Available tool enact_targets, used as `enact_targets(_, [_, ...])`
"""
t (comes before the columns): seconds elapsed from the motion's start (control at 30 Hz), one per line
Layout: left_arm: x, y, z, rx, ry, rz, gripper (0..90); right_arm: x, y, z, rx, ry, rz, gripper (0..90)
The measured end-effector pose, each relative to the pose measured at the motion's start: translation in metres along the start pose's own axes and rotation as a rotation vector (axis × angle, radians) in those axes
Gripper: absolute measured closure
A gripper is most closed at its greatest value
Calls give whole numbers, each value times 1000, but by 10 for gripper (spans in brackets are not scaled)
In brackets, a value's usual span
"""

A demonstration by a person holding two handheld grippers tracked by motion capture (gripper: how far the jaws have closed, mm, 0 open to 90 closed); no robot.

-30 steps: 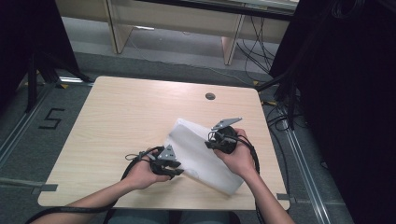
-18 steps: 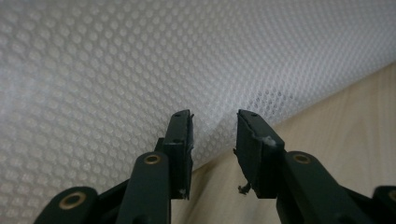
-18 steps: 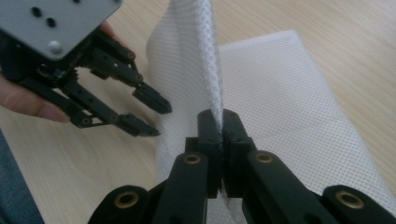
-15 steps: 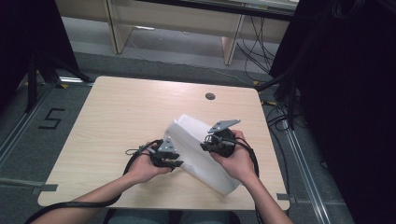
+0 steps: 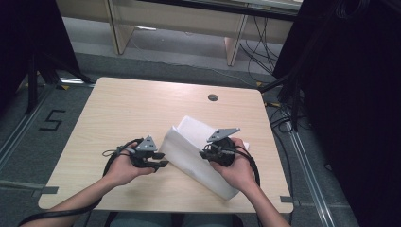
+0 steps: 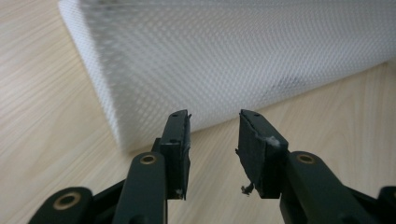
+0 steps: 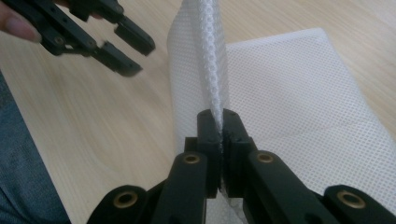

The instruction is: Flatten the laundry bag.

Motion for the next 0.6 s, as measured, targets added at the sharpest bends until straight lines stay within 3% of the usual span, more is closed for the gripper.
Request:
enact_targets(0.07, [2,-5,-8,-5,9,-4,622,5,-3,0,22,15,-5,887])
enact_targets(0.13, [5,-11,-17,-4,20,-7,620,5,-3,1,11,8,-9,887])
enact_targets(0.17, [6,-15,-23,-20,31,-37,616,8,-4,3,11,13,-12,887])
enact_targets(0.2, [6,-15,-23,-20,31,-37,614,8,-4,3,11,13,-12,887])
enact_targets(0.23, [9,-20,-28,-12,42,-31,614,9,-5,2,32,18,-15,886])
enact_targets(0.37, [17,-26,-36,-8,71,-17,600,15,-6,5,24,18,-23,884])
enact_targets(0.4, [22,-25,-40,-14,89,-14,597,20,-10,4,54,29,-20,884])
enact_targets(0.43, [22,-22,-40,-29,93,-35,596,23,-11,5,49,26,1,883])
enact_targets(0.47, [24,-22,-42,-27,90,-25,592,23,-11,7,36,22,-23,883])
enact_targets(0.5, [24,-22,-42,-27,90,-25,588,25,-12,6,56,37,-35,883])
enact_targets(0.53, [26,-22,-43,-24,99,0,588,25,-12,6,56,37,-35,883])
enact_targets(0.6, [25,-21,-44,-30,90,3,564,28,-13,8,50,35,-24,882])
Point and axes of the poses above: each handheld gripper's, and its own axes: z roughly forward along the jaws, y roughly out of its top, x roughly to its left, the point moved 10 cm from there along z, roughly forward along the jaws, and after that the axes turned 14 degrees about z, right-handed, at the moved point
